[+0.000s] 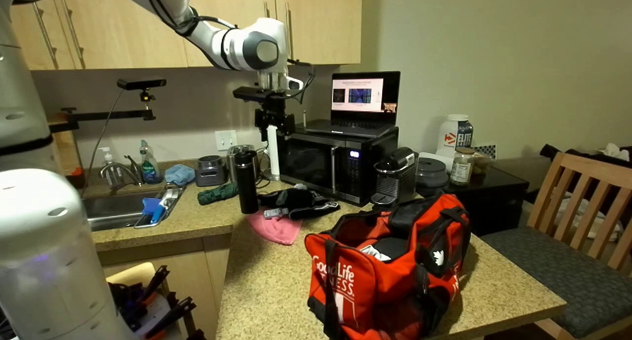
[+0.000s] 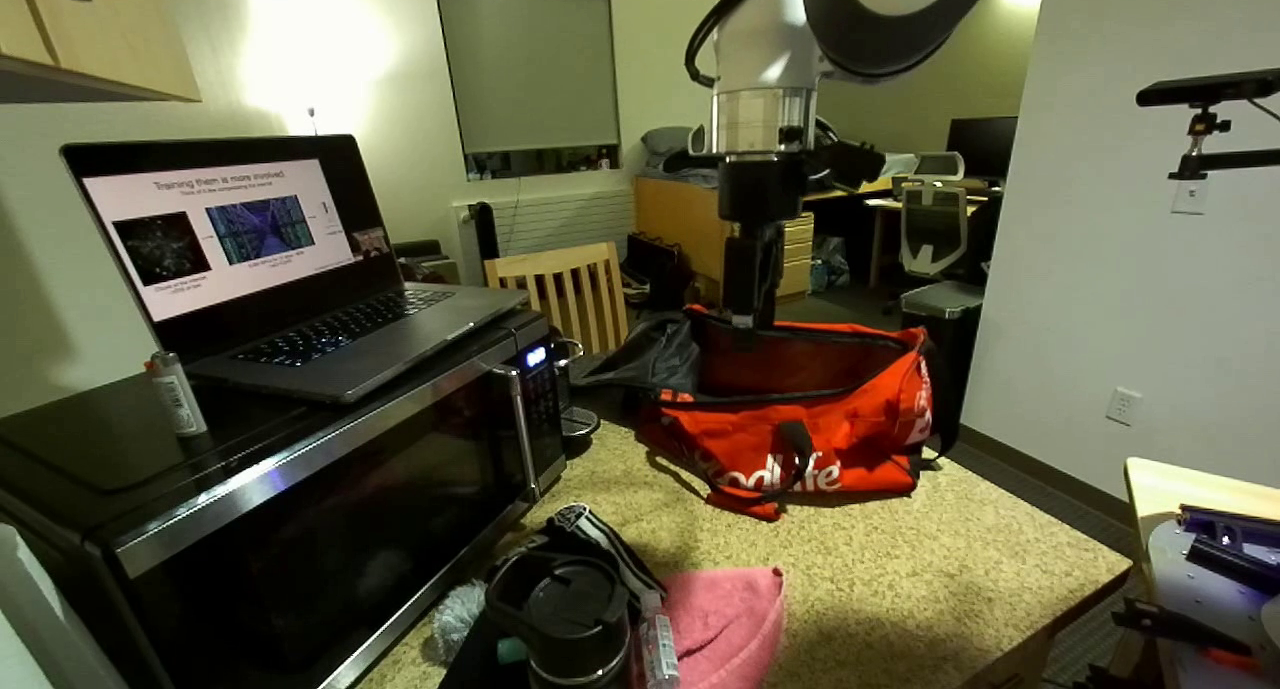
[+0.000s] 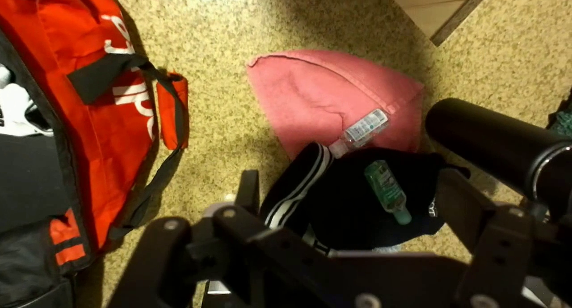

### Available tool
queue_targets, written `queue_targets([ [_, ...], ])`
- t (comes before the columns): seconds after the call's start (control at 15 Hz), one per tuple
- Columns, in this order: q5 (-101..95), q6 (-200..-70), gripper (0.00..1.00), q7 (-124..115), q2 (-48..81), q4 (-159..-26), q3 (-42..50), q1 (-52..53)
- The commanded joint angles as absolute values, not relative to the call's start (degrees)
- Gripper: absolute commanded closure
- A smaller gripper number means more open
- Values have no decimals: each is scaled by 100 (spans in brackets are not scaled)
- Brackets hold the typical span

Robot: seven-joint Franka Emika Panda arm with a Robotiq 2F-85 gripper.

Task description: Put one sock in the red bag.

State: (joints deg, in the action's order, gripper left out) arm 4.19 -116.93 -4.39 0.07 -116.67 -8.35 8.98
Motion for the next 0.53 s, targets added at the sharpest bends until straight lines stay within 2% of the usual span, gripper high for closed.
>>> queue_targets([
  [0.0, 415, -11976, 0, -267, -194, -12147, -904, 954],
  [0.47, 347, -12463, 0, -429, -109, -12554, -974, 1015],
])
